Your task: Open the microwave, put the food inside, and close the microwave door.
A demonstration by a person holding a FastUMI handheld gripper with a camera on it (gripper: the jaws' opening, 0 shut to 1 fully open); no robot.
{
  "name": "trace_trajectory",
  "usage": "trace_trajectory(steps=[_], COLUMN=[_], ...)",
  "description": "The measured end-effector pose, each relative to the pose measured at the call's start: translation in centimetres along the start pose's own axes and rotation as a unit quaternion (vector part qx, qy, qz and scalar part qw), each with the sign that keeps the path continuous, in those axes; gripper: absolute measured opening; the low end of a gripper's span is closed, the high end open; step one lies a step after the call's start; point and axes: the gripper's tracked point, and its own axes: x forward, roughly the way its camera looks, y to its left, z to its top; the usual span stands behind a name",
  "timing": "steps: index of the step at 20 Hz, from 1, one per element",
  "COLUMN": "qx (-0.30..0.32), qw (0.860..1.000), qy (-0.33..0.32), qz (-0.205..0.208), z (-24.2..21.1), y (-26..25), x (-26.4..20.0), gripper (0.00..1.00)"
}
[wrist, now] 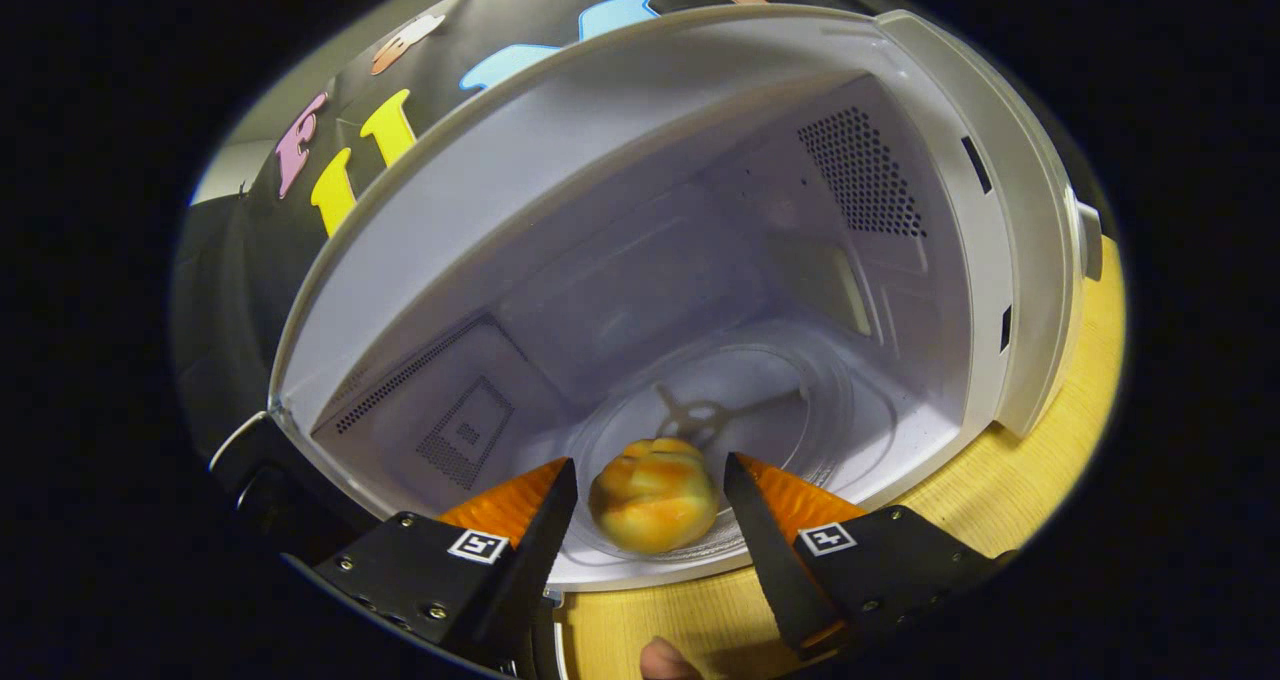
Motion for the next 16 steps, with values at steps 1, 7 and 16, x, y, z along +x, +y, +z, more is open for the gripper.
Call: trace_trajectory(steps=[1,7,16], qx=[0.005,-0.045,-0.123], qw=[1.000,0.991,0.938], qy=[0.004,-0.008,-0.011], qz=[0.017,0.125,0.324], z=[0.2,1.6,-0.4], y=[1.0,7.8,17.5], x=[-1.0,-12.7,-32.5], gripper=[0.92,0.95,0.95])
